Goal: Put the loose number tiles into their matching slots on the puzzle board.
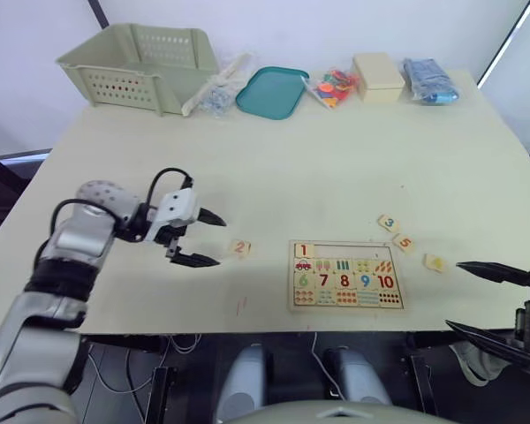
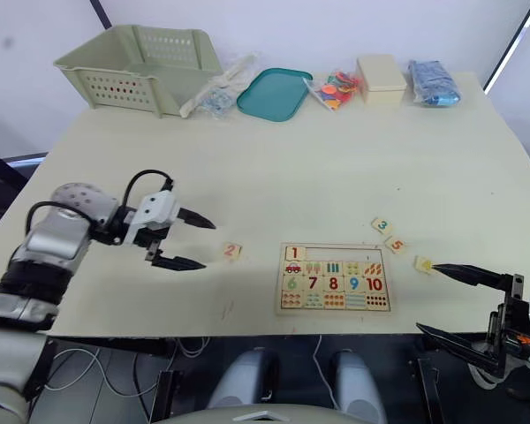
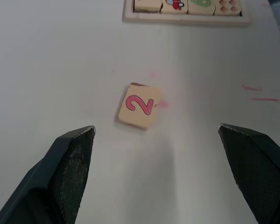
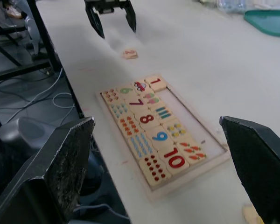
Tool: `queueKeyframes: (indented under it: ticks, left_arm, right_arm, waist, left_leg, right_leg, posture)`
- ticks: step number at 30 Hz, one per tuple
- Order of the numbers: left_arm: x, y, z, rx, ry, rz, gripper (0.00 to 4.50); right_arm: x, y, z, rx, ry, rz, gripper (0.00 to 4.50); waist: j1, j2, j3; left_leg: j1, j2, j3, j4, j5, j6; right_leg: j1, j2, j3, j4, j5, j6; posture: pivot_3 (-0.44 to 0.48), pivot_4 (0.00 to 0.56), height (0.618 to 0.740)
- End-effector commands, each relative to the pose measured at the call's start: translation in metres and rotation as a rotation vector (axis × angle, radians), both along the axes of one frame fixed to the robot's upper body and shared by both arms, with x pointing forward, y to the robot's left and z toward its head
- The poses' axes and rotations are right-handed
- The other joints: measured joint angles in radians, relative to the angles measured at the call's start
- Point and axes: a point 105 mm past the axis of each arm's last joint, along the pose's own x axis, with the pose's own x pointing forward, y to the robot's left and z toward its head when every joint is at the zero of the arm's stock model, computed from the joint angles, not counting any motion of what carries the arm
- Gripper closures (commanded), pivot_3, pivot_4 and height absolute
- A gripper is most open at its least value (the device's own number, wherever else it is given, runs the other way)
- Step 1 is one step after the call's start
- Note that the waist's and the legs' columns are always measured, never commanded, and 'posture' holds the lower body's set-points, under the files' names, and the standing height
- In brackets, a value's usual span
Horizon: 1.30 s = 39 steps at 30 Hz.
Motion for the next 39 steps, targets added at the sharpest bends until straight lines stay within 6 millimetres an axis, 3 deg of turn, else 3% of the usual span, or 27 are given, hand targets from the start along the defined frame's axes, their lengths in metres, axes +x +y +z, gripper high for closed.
queueKeyframes:
  ticks: [1, 2, 4, 6, 7, 8, 30, 32, 33, 34, 35, 36, 39]
  left_arm:
    - [0.006, -0.005, -0.004, 0.029, -0.005, -0.064, 0.05]
    - [0.008, -0.007, -0.006, 0.031, -0.005, -0.07, 0.05]
    - [0.013, -0.011, -0.01, 0.035, 0.003, -0.081, 0.56]
    - [0.015, -0.012, -0.013, 0.045, 0.002, -0.092, 0.66]
    - [0.015, -0.012, -0.013, 0.049, -0.001, -0.096, 1.4]
    - [0.016, -0.012, -0.013, 0.052, -0.004, -0.098, 1.52]
    - [0.015, -0.015, -0.025, 0.057, -0.012, -0.161, 1.52]
    - [0.015, -0.014, -0.026, 0.059, -0.012, -0.161, 2.06]
    - [0.015, -0.014, -0.026, 0.06, -0.012, -0.161, 2.61]
    - [0.015, -0.014, -0.026, 0.061, -0.012, -0.161, 2.61]
    - [0.014, -0.013, -0.027, 0.061, -0.012, -0.161, 3.26]
    - [0.014, -0.013, -0.027, 0.061, -0.012, -0.162, 3.46]
    - [0.013, -0.014, -0.02, 0.048, -0.039, -0.169, 3.46]
  right_arm:
    - [-0.003, 0.006, 0.004, 0.009, -0.028, 0.01, 0.0]
    - [-0.003, 0.006, 0.003, 0.011, -0.03, 0.006, 0.0]
    - [-0.003, 0.004, 0.003, 0.016, -0.035, -0.01, 0.0]
    - [-0.004, 0.003, 0.002, 0.016, -0.034, -0.015, 0.0]
    - [-0.004, 0.003, 0.002, 0.015, -0.033, -0.017, 0.0]
    - [-0.005, 0.003, 0.002, 0.015, -0.033, -0.018, 0.0]
    - [-0.01, 0.002, -0.002, 0.017, -0.024, -0.05, 0.0]
    - [-0.01, 0.003, -0.002, 0.017, -0.024, -0.051, 0.0]
    - [-0.01, 0.003, -0.002, 0.018, -0.024, -0.052, 0.0]
    - [-0.01, 0.003, -0.002, 0.018, -0.023, -0.053, 0.0]
    - [-0.01, 0.003, -0.002, 0.018, -0.022, -0.054, 0.0]
    - [-0.01, 0.003, -0.002, 0.018, -0.022, -0.055, 0.0]
    - [-0.01, 0.004, -0.002, 0.019, -0.023, -0.057, 0.0]
  waist:
    - [-0.005, 0.0, 0.0]
    - [-0.006, 0.0, 0.0]
    - [-0.008, 0.0, 0.0]
    - [-0.007, 0.0, 0.0]
    - [-0.007, 0.0, 0.0]
    - [-0.007, 0.0, 0.0]
    - [-0.006, 0.0, 0.0]
    - [-0.005, 0.0, 0.0]
    - [-0.005, 0.0, 0.0]
    - [-0.005, 0.0, 0.0]
    - [-0.005, 0.0, 0.0]
    - [-0.005, 0.0, 0.0]
    - [-0.006, 0.0, 0.0]
  left_leg:
    - [0.0, 0.0, 0.0, 0.0, 0.0, 0.0]
    - [0.0, 0.0, 0.0, 0.0, 0.0, 0.0]
    - [0.0, 0.0, 0.0, 0.0, 0.0, 0.0]
    - [0.0, 0.0, 0.0, 0.0, 0.0, 0.0]
    - [0.0, 0.0, 0.0, 0.0, 0.0, 0.0]
    - [0.0, 0.0, 0.0, 0.0, 0.0, 0.0]
    - [0.0, 0.0, 0.0, 0.0, 0.0, 0.0]
    - [0.0, 0.0, 0.0, 0.0, 0.0, 0.0]
    - [0.0, 0.0, -0.001, 0.0, 0.0, 0.0]
    - [0.0, 0.0, -0.001, 0.0, 0.0, 0.0]
    - [0.0, 0.0, -0.001, 0.0, 0.0, 0.0]
    - [0.0, 0.0, -0.001, 0.0, 0.0, 0.0]
    - [0.0, 0.0, -0.001, 0.0, 0.0, 0.0]
  right_leg:
    - [0.0, 0.0, 0.0, 0.0, 0.001, 0.002]
    - [0.0, 0.0, 0.0, 0.0, 0.001, 0.003]
    - [0.0, 0.0, 0.0, 0.0, 0.002, 0.003]
    - [0.0, 0.0, 0.0, 0.0, 0.002, 0.003]
    - [0.0, 0.0, 0.0, 0.0, 0.002, 0.003]
    - [0.0, 0.0, 0.0, 0.0, 0.002, 0.003]
    - [0.0, 0.0, 0.0, 0.0, 0.002, 0.003]
    - [0.0, 0.0, 0.0, 0.0, 0.002, 0.003]
    - [0.0, 0.0, 0.0, 0.0, 0.002, 0.003]
    - [0.0, 0.0, 0.0, 0.0, 0.002, 0.003]
    - [0.0, 0.0, 0.0, 0.0, 0.002, 0.003]
    - [0.0, 0.0, 0.0, 0.0, 0.002, 0.003]
    - [0.0, 0.0, 0.0, 0.0, 0.002, 0.003]
  posture:
    - [0.0, 0.15, 0.74]
    - [0.0, 0.15, 0.74]
    - [0.0, 0.15, 0.74]
    - [0.0, 0.15, 0.74]
    - [0.0, 0.15, 0.74]
    - [0.0, 0.15, 0.74]
    - [0.0, 0.15, 0.74]
    - [0.0, 0.15, 0.74]
    - [0.0, 0.15, 0.74]
    - [0.0, 0.15, 0.74]
    - [0.0, 0.15, 0.74]
    - [0.0, 0.15, 0.74]
    - [0.0, 0.15, 0.74]
